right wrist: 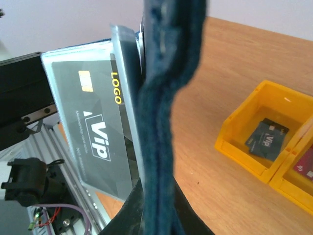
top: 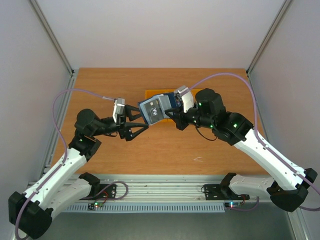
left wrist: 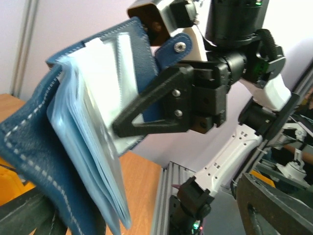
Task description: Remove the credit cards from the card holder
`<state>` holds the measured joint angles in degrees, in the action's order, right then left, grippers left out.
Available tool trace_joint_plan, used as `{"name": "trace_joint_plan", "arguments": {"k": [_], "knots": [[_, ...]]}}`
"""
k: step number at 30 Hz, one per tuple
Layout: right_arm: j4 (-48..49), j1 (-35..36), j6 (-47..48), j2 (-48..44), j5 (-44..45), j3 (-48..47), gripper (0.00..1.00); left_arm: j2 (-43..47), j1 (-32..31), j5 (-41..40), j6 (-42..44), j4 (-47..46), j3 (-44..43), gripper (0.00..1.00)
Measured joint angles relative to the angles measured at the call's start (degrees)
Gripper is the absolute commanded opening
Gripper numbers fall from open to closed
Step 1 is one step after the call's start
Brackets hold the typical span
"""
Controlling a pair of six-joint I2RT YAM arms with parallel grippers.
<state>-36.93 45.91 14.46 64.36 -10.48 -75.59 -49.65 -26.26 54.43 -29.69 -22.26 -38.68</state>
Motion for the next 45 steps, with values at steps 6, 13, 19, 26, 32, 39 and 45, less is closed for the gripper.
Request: {"name": "trace_joint_plan", "arguments": {"k": [6,13,19,26,32,39,45], "knots": [[0.42,0.00,1.66,0.63,-5.46,-0.22,0.01,-0.22,0.00,-4.28,0.98,2.93,0.00,0.71],[2.21,0.00,4.00,0.52,-13.09,-0.17,0.01,-0.24,0.04,-6.86,1.75,4.61,0.00,0.32],[4.11,-1.73,4.59,0.20,-16.28,1.14,0.15,-0.22,-0.07,-4.46,1.55,2.67,0.00,0.00],[3.45,-9.33,0.22,-0.92,-14.36,3.10,0.35,-0.20,-0.07,-13.03,2.45,7.72,0.00,0.00],[-3.45,-11.17,-1.84,0.68,-10.69,-0.94,0.24,-0.17,0.17,-36.44,6.54,25.16,-0.02,0.00],[-2.23,2.19,0.90,10.91,-17.22,-7.23,0.25,-0.17,0.33,-40.17,8.94,31.43,-0.02,0.00],[2.56,-0.11,-0.52,14.99,-22.32,-5.25,0.20,0.92,0.31,-29.73,7.85,24.59,0.11,0.00]]}}
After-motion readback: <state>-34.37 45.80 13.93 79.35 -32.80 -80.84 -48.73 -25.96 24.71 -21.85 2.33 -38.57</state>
